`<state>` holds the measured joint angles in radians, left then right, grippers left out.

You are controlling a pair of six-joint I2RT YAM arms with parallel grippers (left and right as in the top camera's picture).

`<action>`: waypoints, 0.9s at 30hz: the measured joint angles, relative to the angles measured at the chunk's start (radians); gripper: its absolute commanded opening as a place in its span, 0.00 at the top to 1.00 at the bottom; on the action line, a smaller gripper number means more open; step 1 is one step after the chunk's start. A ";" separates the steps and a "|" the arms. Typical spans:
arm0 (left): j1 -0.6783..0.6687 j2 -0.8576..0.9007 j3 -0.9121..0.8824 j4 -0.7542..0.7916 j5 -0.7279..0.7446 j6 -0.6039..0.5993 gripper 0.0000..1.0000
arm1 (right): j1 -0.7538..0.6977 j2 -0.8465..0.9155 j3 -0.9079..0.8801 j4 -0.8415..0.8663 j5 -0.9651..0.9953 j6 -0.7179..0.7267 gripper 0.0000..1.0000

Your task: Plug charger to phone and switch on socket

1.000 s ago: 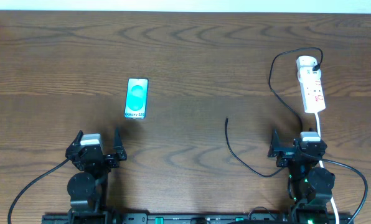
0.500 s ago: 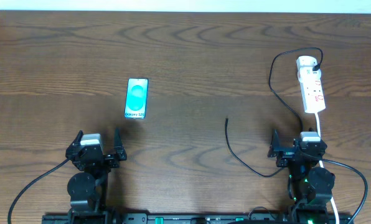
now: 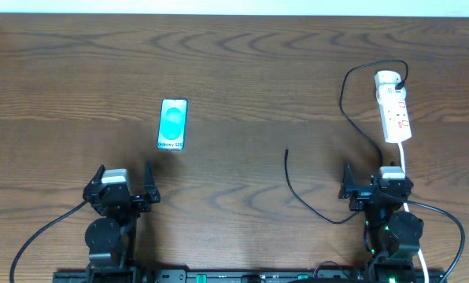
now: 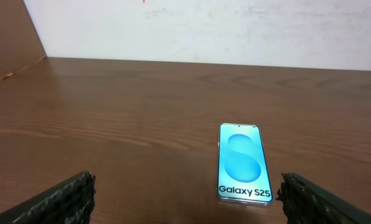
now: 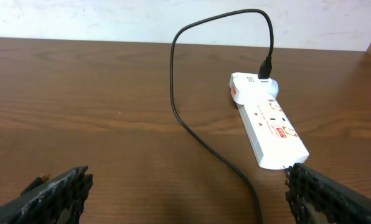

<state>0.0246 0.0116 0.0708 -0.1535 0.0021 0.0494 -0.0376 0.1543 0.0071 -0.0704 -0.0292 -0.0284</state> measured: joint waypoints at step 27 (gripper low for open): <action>0.000 0.026 0.091 -0.071 0.053 -0.102 0.05 | 0.000 0.000 0.000 0.000 0.000 0.000 0.01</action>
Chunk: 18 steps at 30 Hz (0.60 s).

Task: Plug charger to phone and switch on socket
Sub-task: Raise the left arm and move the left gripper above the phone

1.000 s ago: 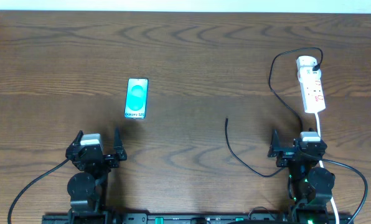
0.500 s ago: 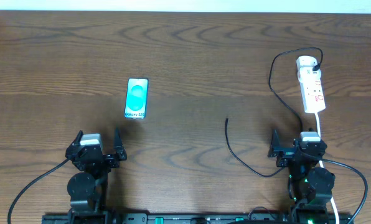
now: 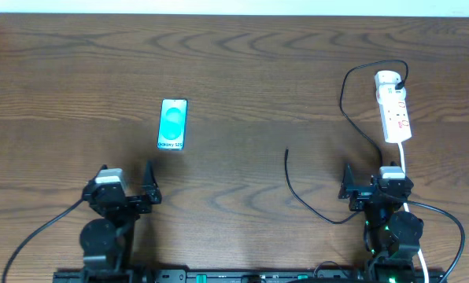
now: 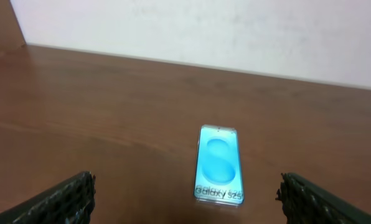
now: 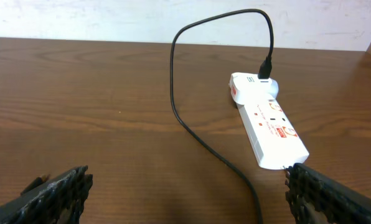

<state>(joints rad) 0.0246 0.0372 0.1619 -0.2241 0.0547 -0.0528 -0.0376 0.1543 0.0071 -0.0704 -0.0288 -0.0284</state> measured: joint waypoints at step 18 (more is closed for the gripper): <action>0.000 1.009 0.969 -0.569 0.138 -0.026 0.05 | 0.005 0.000 0.000 0.000 0.003 0.000 0.01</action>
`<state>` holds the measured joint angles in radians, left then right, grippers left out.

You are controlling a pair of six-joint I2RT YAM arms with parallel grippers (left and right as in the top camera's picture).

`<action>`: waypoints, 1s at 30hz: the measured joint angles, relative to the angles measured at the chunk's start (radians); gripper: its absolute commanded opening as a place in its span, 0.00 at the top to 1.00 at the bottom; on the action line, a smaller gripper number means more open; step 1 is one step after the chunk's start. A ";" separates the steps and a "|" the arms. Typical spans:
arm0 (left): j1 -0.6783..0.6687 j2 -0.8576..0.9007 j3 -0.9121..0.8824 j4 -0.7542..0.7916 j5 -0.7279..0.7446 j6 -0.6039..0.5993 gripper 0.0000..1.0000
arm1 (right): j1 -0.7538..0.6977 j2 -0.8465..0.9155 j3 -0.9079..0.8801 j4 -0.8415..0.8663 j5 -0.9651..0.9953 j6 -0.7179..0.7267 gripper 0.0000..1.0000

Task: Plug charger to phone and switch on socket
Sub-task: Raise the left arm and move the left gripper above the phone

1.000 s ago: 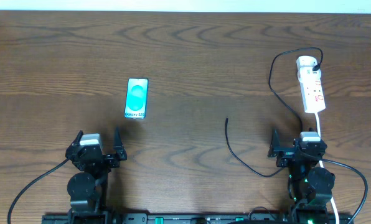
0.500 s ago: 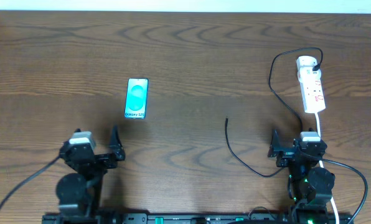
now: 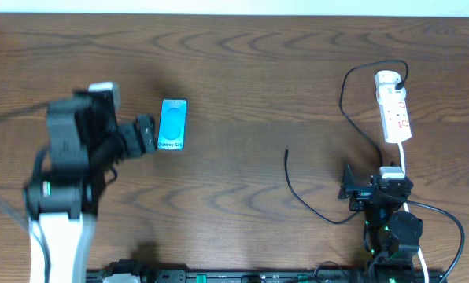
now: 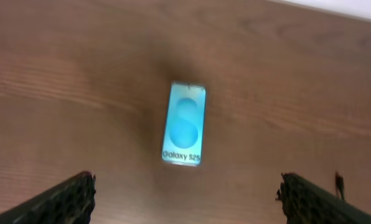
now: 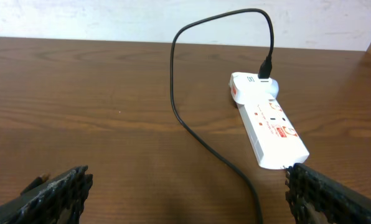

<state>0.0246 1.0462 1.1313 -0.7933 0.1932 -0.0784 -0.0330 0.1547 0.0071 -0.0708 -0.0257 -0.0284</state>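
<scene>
The phone [image 3: 172, 124] lies face up on the wooden table [image 3: 242, 71], its screen lit blue; from above it is seen in the left wrist view [image 4: 184, 123]. My left gripper [image 3: 140, 135] hangs raised just left of and near the phone, open with nothing between its fingers [image 4: 64, 198]. The white power strip [image 3: 393, 106] lies at the far right. A black charger cable [image 3: 345, 94] runs from its far end and loops down to a free plug tip [image 3: 287, 152]. My right gripper [image 3: 376, 189] rests open near the front edge, the strip [image 5: 269, 124] ahead of it.
The cable [image 5: 173, 93] arches over the table between the strip and the right gripper. A white lead runs from the strip toward the right arm's base [image 3: 392, 236]. A pale wall borders the table's far edge.
My left arm has risen from the front edge and moved forward to beside the phone; its camera now looks down on the phone. The right arm, cable and strip have not moved.
Both arms first rested open at the front edge, phone and strip ahead of them. Then the left wrist had lifted a little, the phone looking further off. Now the left gripper hangs over the table next to the phone.
</scene>
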 measured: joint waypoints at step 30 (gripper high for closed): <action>0.000 0.489 0.392 -0.168 0.085 -0.038 0.13 | 0.000 0.000 0.000 0.000 0.000 0.000 0.01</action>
<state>0.0246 1.5352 1.5234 -0.9611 0.2783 -0.1165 -0.0330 0.1547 0.0071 -0.0704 -0.0257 -0.0284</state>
